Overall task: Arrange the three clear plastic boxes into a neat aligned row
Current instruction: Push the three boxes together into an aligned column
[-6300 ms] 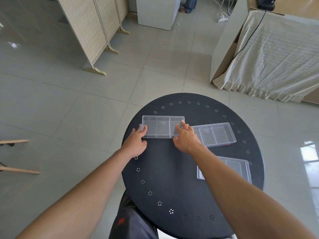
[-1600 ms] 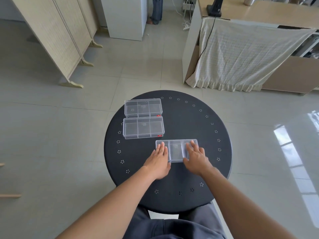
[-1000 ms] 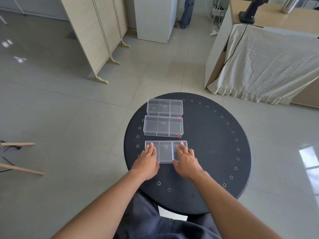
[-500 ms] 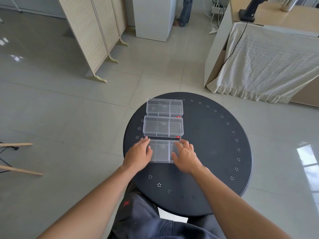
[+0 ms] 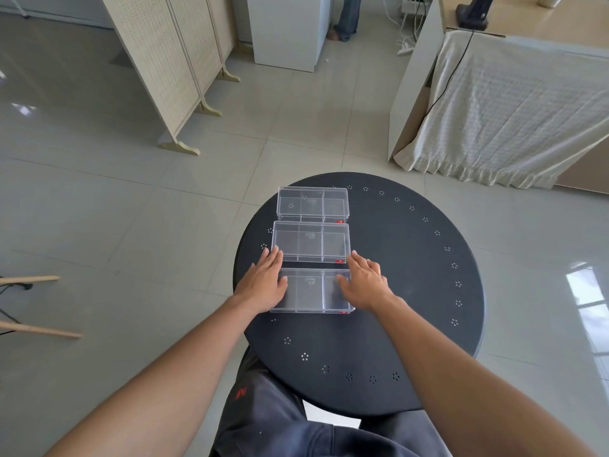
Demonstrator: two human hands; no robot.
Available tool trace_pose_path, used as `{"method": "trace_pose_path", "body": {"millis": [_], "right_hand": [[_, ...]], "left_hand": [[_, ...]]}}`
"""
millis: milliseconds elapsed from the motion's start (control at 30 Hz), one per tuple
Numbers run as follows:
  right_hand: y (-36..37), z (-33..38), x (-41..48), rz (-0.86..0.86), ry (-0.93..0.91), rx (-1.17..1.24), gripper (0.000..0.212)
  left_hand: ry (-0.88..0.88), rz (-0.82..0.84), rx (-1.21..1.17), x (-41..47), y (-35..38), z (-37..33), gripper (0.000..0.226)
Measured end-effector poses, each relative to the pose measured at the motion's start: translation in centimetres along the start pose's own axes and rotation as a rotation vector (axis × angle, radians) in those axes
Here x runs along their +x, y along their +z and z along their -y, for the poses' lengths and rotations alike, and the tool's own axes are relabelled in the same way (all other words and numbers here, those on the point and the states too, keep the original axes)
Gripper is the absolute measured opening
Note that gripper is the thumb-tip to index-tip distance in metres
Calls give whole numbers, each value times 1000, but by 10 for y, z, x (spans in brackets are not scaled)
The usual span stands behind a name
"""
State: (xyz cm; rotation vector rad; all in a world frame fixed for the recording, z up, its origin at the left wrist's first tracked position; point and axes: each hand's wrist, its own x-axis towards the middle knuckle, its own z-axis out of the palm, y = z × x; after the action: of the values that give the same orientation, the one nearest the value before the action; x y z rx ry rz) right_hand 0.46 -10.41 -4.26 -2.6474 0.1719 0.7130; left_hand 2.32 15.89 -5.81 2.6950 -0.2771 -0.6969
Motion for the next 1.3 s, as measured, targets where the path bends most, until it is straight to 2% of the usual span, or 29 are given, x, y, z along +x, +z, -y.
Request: {"method": "trace_pose_path", "body": {"millis": [167, 333, 533, 733, 933, 1300], "right_hand": [[5, -12, -4, 26, 48, 4, 72], [4, -8, -8, -23, -11, 7, 71], [9, 1, -15, -81, -111, -65, 72], [39, 3, -39, -98, -196, -145, 72], [53, 0, -49, -48, -178, -162, 62], [40, 5, -34, 15, -143, -173, 67]], "left_hand": [[13, 26, 5, 3, 1, -1, 70], [18, 47, 6, 5, 1, -1, 71], [43, -41, 19, -5, 3, -4, 70], [146, -130, 33, -38, 35, -8, 68], [104, -120, 103, -46, 57, -7, 67], [11, -25, 102, -23, 37, -20, 72]]}}
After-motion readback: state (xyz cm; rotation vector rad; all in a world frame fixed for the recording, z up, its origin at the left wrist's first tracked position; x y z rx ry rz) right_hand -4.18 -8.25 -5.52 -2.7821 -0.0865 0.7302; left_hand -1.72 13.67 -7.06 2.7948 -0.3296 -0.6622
